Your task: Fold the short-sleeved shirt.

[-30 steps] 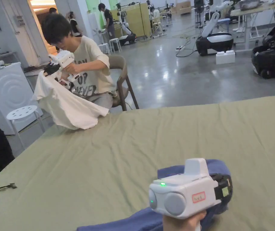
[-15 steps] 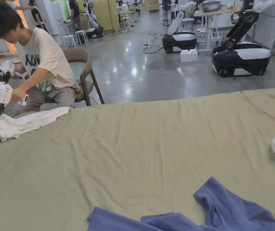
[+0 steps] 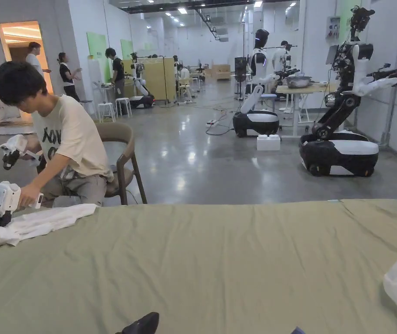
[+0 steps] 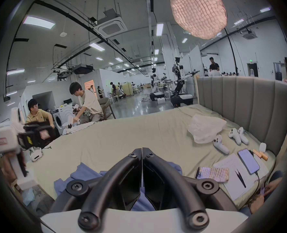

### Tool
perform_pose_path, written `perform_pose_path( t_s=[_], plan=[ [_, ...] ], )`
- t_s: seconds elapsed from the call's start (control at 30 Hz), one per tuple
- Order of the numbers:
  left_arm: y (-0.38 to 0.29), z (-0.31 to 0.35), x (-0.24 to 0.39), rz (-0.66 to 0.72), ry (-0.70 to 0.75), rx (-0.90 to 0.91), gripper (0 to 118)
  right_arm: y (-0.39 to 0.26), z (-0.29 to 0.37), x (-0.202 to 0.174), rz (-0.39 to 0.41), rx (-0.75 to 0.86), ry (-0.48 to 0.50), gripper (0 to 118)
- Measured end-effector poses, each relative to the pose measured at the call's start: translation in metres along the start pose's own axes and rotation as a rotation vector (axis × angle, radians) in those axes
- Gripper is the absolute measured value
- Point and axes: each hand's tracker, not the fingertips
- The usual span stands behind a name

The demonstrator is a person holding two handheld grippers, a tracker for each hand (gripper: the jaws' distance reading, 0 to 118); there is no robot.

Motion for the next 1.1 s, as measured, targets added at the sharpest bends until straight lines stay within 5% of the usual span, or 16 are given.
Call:
perform_pose_path(
  t_s=[0.13,0.4,1.1],
  plan=[
    [0.005,0.047,-0.009,-0.03,0.08,0.03,65,0.011,0.004,-0.011,0.052,0.017,-0.005,0],
    [-0.002,0.096,-0.006,-0.019,0.227,-0.006,0,0.017,0.022,-0.026,0.114,0.076,0.039,0],
    [-0.004,0.092,-0.029,0.052,0.238,-0.04,0,0.007,0.011,-0.032,0.123,0.033,0.075,0]
  ],
)
